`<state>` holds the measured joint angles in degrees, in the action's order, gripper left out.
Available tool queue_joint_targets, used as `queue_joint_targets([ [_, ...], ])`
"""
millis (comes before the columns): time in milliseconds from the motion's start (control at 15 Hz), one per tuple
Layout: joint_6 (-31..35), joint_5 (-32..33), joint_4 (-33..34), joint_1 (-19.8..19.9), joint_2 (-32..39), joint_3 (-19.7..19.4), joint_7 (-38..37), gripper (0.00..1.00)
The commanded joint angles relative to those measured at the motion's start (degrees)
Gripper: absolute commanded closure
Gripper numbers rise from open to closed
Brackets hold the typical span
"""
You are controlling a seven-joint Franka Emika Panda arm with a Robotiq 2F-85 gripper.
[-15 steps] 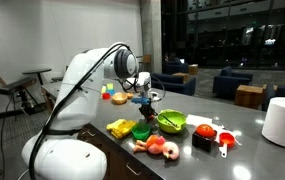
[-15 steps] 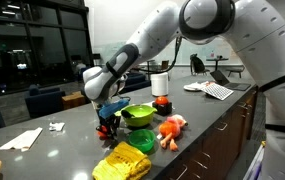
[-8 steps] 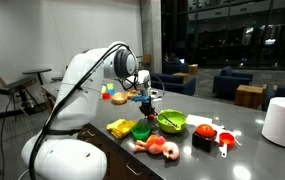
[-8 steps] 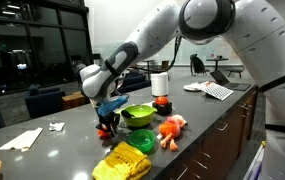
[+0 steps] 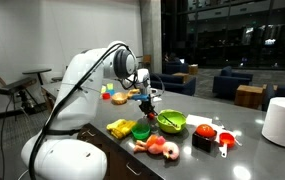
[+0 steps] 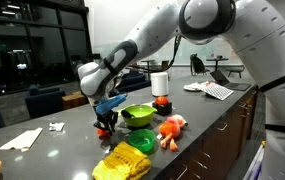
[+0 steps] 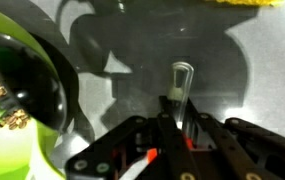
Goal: Pick up the orange measuring cup and pour its contents into the lime green bowl
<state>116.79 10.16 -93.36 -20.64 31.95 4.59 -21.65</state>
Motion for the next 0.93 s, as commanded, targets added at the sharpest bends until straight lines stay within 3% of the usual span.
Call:
queue_joint_targets([
  [0, -0.1, 1.4, 0.5, -0.6, -0.5, -0.2, -0.5, 0.96],
  [267, 1.3, -0.2, 2.2, -0.1, 0.0, 1.2, 2.0, 0.96],
  [333, 3.8, -1.5, -0.4, 0.8, -0.7, 1.7, 3.4, 0.96],
  [867, 8.1, -2.9, -2.3, 1.0, -1.1, 2.9, 6.9, 0.96],
])
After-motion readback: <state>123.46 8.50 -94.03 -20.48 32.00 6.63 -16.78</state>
